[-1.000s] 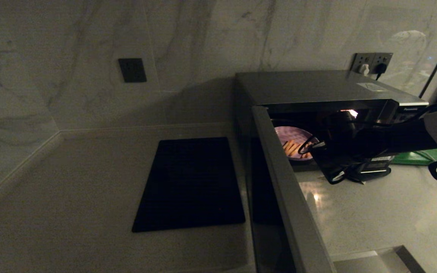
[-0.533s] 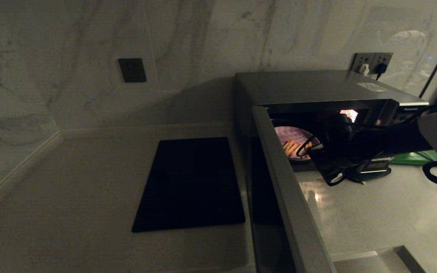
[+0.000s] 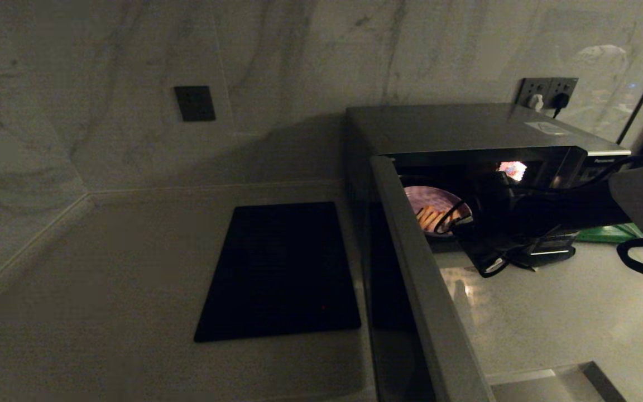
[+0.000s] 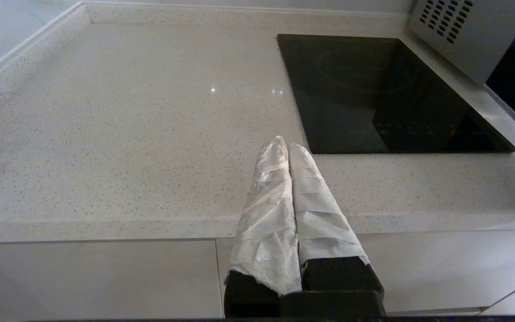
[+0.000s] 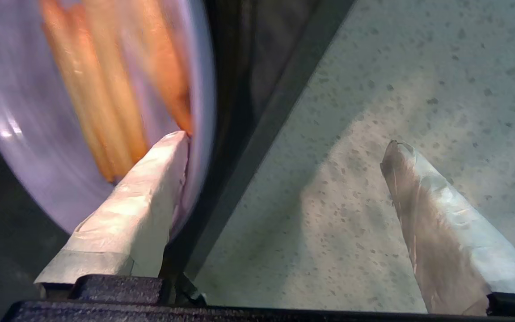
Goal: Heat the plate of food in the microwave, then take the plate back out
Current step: Take the plate out of the microwave
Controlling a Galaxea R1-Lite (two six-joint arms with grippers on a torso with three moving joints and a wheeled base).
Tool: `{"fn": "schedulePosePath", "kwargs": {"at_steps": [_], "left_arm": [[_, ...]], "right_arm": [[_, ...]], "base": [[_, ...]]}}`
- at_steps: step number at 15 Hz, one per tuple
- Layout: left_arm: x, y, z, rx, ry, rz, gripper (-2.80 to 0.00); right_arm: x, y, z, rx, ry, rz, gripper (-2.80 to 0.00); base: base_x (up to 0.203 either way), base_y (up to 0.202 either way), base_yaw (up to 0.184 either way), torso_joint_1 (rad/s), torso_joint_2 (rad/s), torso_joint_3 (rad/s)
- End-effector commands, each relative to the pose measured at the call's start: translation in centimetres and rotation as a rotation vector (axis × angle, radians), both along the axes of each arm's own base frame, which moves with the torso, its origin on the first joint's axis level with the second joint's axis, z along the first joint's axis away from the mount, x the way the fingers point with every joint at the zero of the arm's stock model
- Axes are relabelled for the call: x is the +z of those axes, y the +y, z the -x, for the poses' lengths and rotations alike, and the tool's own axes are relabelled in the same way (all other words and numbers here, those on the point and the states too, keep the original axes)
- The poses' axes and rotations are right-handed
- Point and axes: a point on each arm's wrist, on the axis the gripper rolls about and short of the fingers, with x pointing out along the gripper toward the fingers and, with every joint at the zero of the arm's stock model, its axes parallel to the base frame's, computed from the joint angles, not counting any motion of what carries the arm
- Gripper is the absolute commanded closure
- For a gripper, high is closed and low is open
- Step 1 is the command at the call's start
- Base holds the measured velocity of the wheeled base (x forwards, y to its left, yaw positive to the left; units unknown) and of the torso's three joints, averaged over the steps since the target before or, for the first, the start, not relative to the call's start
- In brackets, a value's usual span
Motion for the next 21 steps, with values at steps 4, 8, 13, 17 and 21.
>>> {"fn": "schedulePosePath", "kwargs": {"at_steps": [4,8,13,17,21], "left_arm": [[0.0,0.0,0.0,0.001,-0.001,0.001,0.0],[0.0,0.0,0.0,0.001,-0.001,0.001,0.0],[0.0,0.0,0.0,0.001,-0.001,0.001,0.0],[0.0,0.0,0.0,0.001,-0.001,0.001,0.0],[0.0,0.0,0.0,0.001,-0.001,0.001,0.0]], "right_arm": [[0.54,-0.07,0.33,-0.028,-0.01,0.021,-2.8],[0.17,-0.19,0.6,-0.034,0.006,0.029,-2.8],[0.26,-0.2,0.66,-0.035,0.005,0.03,0.0],[0.39,-0.19,0.58,-0.03,-0.002,0.033,0.0],[0.77,-0.18,0.56,-0.029,-0.013,0.032,0.0]], "base": [[0.0,0.0,0.0,0.0,0.0,0.0],[0.0,0.0,0.0,0.0,0.0,0.0],[0.0,0.0,0.0,0.0,0.0,0.0],[0.0,0.0,0.0,0.0,0.0,0.0],[0.0,0.0,0.0,0.0,0.0,0.0]]}}
